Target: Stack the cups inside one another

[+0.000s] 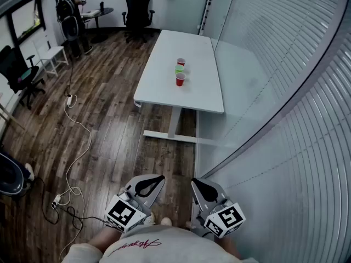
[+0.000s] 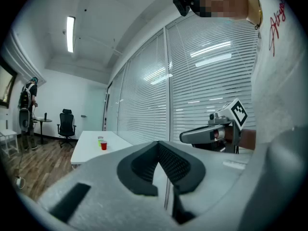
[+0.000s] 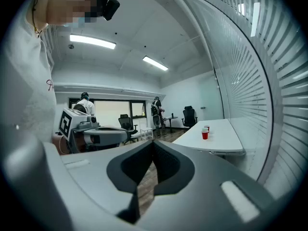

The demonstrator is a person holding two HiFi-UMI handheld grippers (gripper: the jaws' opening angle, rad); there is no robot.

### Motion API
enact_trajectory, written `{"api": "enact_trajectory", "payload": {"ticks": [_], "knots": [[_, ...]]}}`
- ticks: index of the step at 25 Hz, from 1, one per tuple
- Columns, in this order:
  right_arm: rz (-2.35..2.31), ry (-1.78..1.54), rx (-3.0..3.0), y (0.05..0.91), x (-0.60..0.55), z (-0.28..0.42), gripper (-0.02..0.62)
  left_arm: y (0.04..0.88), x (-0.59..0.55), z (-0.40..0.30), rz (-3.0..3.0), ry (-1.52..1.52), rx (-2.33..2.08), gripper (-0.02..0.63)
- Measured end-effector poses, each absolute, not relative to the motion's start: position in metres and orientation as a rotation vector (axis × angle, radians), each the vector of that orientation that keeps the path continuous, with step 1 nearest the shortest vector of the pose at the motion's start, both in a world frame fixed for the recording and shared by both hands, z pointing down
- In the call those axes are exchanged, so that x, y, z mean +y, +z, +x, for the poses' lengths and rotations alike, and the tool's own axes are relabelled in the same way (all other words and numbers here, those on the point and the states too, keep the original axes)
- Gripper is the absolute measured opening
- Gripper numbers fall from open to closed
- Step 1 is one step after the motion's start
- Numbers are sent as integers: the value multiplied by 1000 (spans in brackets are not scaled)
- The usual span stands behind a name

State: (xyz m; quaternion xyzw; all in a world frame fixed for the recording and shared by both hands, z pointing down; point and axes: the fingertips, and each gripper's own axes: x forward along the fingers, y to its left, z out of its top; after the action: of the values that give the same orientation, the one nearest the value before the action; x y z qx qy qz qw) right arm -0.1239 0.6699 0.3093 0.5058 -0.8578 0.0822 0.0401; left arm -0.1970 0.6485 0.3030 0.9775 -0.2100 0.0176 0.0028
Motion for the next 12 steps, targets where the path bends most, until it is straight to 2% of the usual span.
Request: {"api": "enact_trajectory", "payload": {"ticks": [12], "knots": [[1540,270,-2634,316,665,-126,0,312,643,-198,3014,74,-674,-5]]}}
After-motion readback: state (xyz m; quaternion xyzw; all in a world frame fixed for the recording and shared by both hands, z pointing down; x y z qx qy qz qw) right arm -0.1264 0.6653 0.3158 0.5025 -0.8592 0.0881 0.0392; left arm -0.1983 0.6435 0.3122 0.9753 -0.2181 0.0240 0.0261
